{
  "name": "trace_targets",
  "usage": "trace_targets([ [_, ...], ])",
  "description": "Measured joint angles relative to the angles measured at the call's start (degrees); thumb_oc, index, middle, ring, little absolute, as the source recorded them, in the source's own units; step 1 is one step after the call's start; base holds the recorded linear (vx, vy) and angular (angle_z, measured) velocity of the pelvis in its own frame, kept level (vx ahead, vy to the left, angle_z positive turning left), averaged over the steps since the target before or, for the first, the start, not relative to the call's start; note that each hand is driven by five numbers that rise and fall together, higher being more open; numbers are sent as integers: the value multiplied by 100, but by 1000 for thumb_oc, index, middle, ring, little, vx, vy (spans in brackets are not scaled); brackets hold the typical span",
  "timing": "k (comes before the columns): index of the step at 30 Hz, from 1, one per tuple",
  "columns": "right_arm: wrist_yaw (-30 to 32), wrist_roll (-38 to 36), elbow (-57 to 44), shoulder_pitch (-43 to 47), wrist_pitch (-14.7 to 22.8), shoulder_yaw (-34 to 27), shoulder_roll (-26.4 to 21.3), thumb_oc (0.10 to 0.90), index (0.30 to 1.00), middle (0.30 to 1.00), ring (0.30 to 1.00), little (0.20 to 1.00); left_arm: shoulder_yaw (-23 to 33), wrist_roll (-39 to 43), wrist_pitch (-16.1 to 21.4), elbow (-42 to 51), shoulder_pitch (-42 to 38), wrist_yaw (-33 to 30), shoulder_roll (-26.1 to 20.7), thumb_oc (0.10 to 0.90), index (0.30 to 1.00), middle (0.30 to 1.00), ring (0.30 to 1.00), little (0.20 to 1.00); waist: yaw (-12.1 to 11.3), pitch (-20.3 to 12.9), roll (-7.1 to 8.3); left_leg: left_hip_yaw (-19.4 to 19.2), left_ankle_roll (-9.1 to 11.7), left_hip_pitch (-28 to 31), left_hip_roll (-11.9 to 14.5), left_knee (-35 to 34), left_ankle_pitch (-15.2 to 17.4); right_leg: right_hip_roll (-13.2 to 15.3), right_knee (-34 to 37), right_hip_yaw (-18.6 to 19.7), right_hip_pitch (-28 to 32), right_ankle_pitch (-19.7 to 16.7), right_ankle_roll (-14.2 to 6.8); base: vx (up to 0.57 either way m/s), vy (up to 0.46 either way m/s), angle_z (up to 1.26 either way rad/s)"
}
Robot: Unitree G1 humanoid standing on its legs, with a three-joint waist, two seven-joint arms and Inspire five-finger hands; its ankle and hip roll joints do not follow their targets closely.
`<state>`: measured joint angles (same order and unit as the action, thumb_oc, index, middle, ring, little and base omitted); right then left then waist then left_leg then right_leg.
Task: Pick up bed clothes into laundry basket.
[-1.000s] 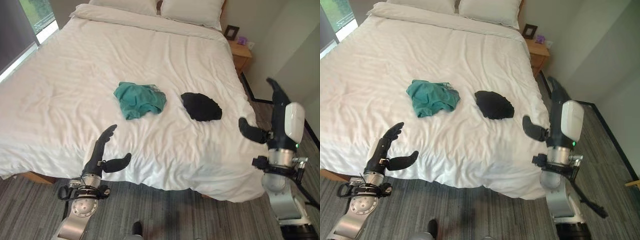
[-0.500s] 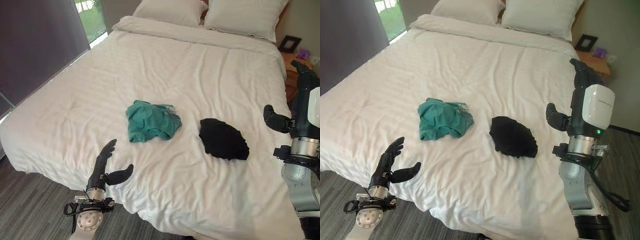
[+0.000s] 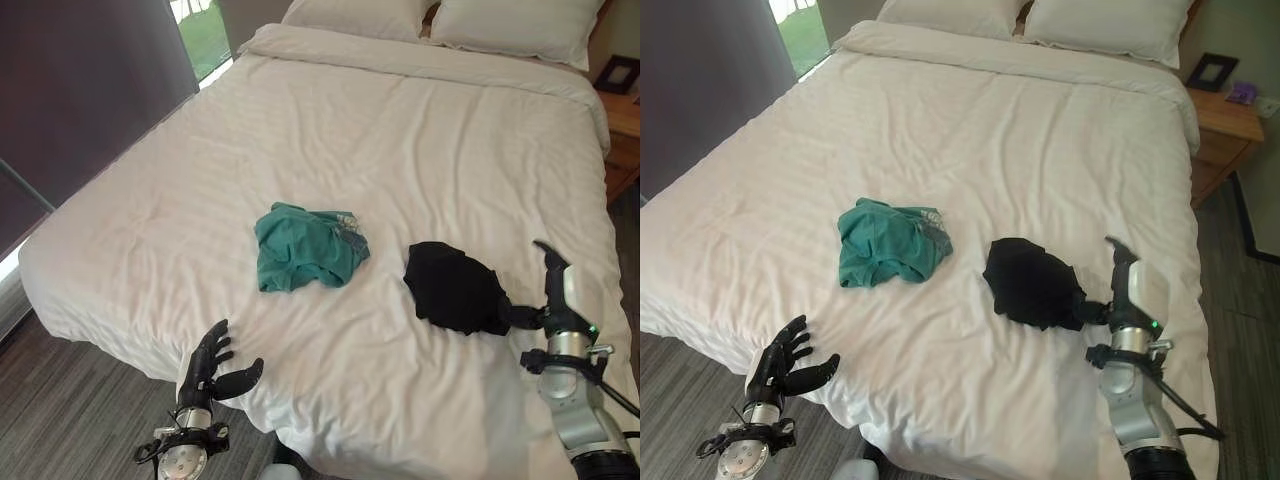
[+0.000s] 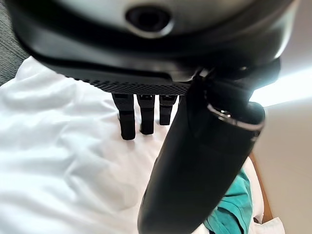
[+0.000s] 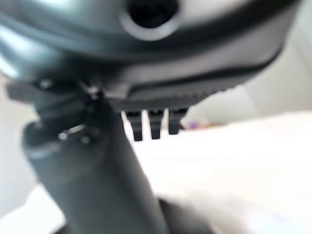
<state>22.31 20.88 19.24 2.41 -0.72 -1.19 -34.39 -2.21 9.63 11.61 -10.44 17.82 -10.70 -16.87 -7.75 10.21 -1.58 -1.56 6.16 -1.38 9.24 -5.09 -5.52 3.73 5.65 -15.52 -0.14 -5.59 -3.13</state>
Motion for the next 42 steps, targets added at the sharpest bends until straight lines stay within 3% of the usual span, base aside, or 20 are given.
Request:
trace_targets([
  [4,-73,-21,33,50,-3,77,0,800,900,900,900,900,77,41,-5,13,43,32,-87,800,900,900,900,900,-67,-51,160,-36,-79,69,-207,4,-15,204,-8,-5,89,-11,-135,37,39,7],
  [11,-104,6,248,527,21,358,4,800,900,900,900,900,54,46,10,-100,9,55,-76,800,900,900,900,900,-198,-59,180,58,-78,81,-232,3,-12,226,-37,-91,169,23,-182,9,32,9],
  [18,-177,3,727,469,-6,471,185,800,900,900,900,900,89,134,417,-1159,-380,183,19,800,900,900,900,900,-227,-190,187,115,-56,-40,-229,-23,18,225,-34,-144,129,99,-272,-6,17,4],
  [19,-196,0,772,406,-9,564,191,400,300,300,300,300,195,153,475,-1611,-587,230,137,800,900,900,900,900,-223,-296,164,114,-56,-68,-232,-24,20,229,-33,-145,106,102,-274,0,0,0],
  [21,-212,-4,805,382,-9,648,201,400,300,300,300,300,355,175,481,-1931,-753,237,258,800,900,900,900,900,-217,-379,141,115,-60,-86,-230,-24,19,228,-29,-145,85,106,-278,0,0,0],
  [22,-210,-6,902,343,3,756,256,400,300,300,300,300,766,401,641,-3006,-1176,266,482,800,900,900,900,900,-99,-510,95,107,-49,-107,-230,-24,27,230,2,-136,60,121,-291,43,17,2],
  [25,-212,-16,930,294,7,806,369,400,300,300,300,300,1177,607,667,-3993,-1641,272,498,800,900,900,900,900,-17,-631,6,74,-45,-58,-217,-24,35,222,2,-136,89,138,-291,40,23,-5],
  [28,-195,-24,908,278,75,796,349,400,300,300,300,300,1214,585,607,-4500,-1805,268,192,800,900,900,900,900,217,-682,-92,33,-35,37,-198,-22,55,211,4,-95,110,139,-278,68,39,-6],
  [30,-215,-24,886,144,167,822,350,400,300,300,300,300,1214,578,291,-4571,-1966,266,-140,800,900,900,900,900,339,-682,-144,-19,-12,74,-157,-17,74,178,4,-67,130,150,-281,44,50,-9],
  [32,-220,-23,815,129,220,875,355,400,300,300,300,300,1214,550,103,-4497,-2013,263,-374,800,900,900,900,900,360,-630,-151,-102,-4,104,-123,-15,80,149,4,1,113,156,-289,2,42,-26],
  [33,-214,-23,647,-118,422,884,354,400,300,300,300,300,1061,215,-558,-3652,-1896,183,-965,800,900,900,900,900,504,-520,-135,-188,-1,86,-76,-13,82,97,3,133,15,175,-281,-24,16,-30],
  [34,-218,-25,549,-133,490,894,356,400,300,300,300,300,968,69,-629,-3250,-1789,83,-1274,800,900,900,900,900,507,-458,-109,-239,16,72,-45,-23,92,72,4,165,-20,156,-256,-48,11,-39],
  [36,-216,-33,442,-404,598,766,391,400,300,300,300,300,1073,-150,-725,-2529,-1779,-700,-1704,800,900,900,900,900,578,-395,-72,-267,51,10,-17,-17,65,50,3,175,-95,124,-221,-41,9,-17],
  [39,-220,-50,487,-480,641,709,423,400,300,300,300,300,1630,-306,-545,-1965,-1914,-1591,-1892,800,900,900,900,900,606,-406,-22,-290,46,2,-27,-13,72,58,2,204,-122,122,-218,8,7,-4],
  [42,-216,-48,736,-391,666,646,493,400,300,300,300,300,1927,-244,-546,-1370,-2244,-2012,-2072,800,900,900,900,900,565,-414,-2,-387,30,20,-66,-1,81,98,2,269,-143,88,-208,3,-5,-7],
])
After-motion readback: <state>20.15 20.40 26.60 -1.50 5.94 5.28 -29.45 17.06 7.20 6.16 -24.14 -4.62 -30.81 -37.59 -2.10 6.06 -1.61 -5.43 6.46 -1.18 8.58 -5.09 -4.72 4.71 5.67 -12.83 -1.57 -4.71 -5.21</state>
